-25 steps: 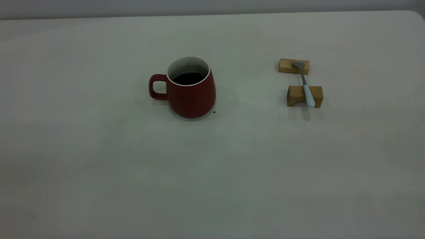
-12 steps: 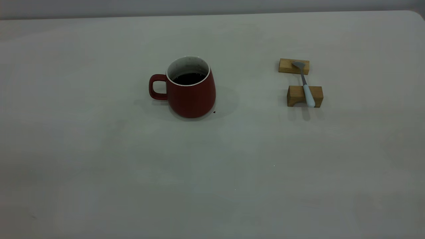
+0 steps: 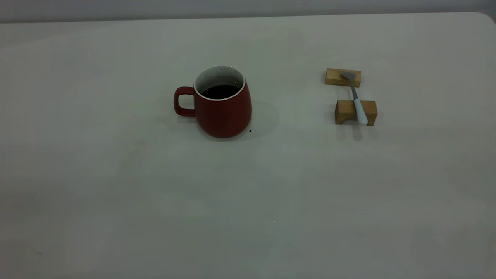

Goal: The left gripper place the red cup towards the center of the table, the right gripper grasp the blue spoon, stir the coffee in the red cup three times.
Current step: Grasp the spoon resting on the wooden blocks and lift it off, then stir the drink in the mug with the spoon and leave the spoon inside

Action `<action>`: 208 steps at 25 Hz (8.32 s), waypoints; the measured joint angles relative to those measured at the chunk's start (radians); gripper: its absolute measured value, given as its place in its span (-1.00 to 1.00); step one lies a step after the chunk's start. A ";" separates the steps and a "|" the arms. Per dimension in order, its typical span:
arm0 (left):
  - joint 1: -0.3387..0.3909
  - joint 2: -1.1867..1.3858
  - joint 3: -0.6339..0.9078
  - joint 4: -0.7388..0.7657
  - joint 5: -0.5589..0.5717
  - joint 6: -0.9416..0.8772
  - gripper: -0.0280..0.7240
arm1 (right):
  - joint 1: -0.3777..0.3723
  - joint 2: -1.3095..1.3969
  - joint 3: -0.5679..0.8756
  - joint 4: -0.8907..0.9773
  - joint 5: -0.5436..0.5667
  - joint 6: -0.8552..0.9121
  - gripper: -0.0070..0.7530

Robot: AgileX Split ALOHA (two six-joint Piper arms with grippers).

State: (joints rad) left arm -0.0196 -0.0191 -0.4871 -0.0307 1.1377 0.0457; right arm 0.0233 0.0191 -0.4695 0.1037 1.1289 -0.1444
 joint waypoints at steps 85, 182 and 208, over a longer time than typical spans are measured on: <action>0.000 0.000 0.000 -0.001 0.000 0.002 0.63 | 0.272 2.396 -0.944 -0.006 -0.569 0.108 -0.29; 0.000 0.000 0.000 -0.002 0.000 0.001 0.63 | 0.318 2.637 -1.285 1.542 -0.015 0.854 -0.64; 0.000 0.000 0.000 -0.002 0.000 0.001 0.63 | 0.376 2.639 -1.286 1.577 -0.069 0.870 -0.64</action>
State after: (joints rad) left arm -0.0196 -0.0191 -0.4868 -0.0330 1.1377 0.0465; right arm 0.3994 2.6586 -1.7556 1.6804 1.0604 0.7255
